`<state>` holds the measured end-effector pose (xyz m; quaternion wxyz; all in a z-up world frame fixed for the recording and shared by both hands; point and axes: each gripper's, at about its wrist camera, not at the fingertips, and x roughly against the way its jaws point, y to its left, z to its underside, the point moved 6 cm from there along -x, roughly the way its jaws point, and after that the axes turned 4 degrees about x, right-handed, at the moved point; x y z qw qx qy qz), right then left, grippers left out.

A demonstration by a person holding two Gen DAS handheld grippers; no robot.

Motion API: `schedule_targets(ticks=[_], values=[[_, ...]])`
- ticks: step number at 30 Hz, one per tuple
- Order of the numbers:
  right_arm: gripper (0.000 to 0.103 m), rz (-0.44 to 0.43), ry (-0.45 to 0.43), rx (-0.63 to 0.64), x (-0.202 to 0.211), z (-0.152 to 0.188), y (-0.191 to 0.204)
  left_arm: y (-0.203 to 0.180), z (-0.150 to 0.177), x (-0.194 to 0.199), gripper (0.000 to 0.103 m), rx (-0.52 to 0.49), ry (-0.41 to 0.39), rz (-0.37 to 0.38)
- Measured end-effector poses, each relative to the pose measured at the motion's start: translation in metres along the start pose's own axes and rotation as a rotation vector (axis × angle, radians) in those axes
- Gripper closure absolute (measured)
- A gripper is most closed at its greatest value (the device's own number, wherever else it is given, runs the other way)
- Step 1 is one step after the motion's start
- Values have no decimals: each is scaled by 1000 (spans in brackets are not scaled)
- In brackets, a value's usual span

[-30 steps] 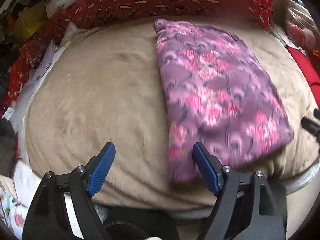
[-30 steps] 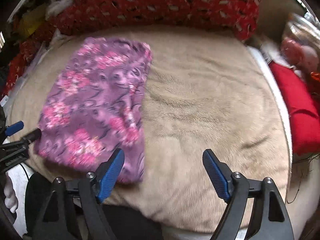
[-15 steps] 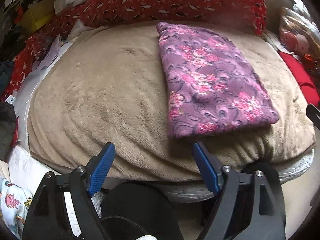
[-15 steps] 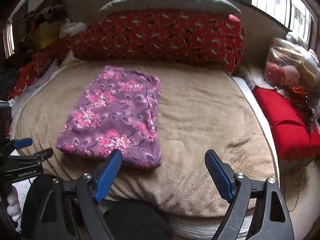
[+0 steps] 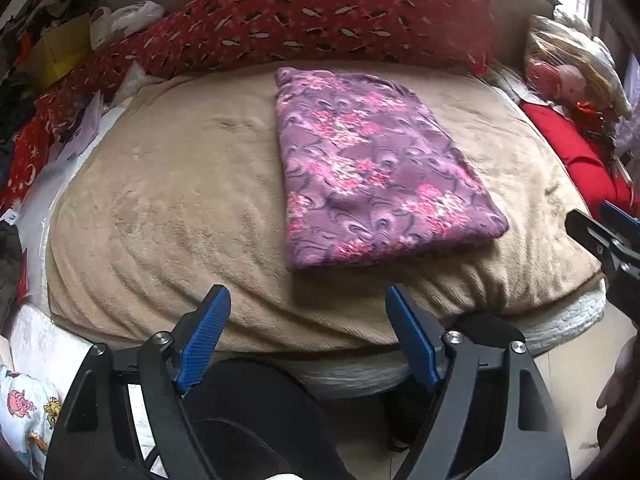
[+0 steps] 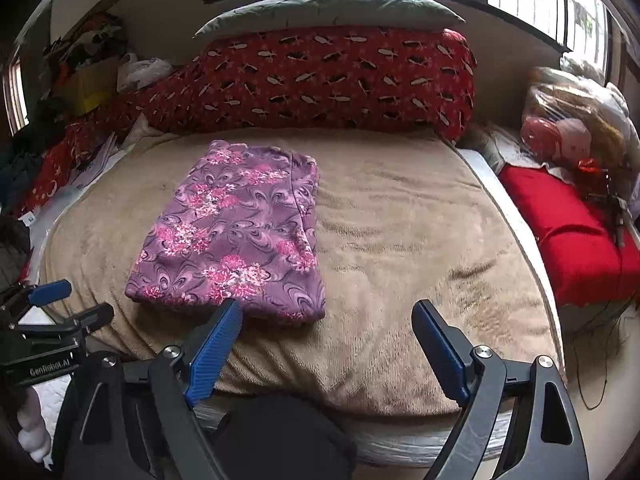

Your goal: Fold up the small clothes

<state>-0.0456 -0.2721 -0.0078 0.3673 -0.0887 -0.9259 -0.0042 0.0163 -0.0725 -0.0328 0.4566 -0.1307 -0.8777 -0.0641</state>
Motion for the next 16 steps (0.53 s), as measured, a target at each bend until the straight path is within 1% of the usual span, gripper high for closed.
schedule_targets(ticks=[4, 7, 9, 14, 16], values=[[15, -11, 9, -19, 1, 2, -3, -11, 3, 7, 23, -11, 3, 34], [15, -14, 7, -25, 3, 3, -4, -22, 5, 16, 23, -16, 1, 82], [15, -15, 5, -25, 4, 3, -4, -31, 7, 22, 23, -28, -5, 100], [15, -5, 4, -25, 5, 4, -9, -47, 12, 27, 23, -90, -28, 70], [15, 0, 4, -31, 5, 5, -12, -49, 13, 26, 23, -103, -23, 54]])
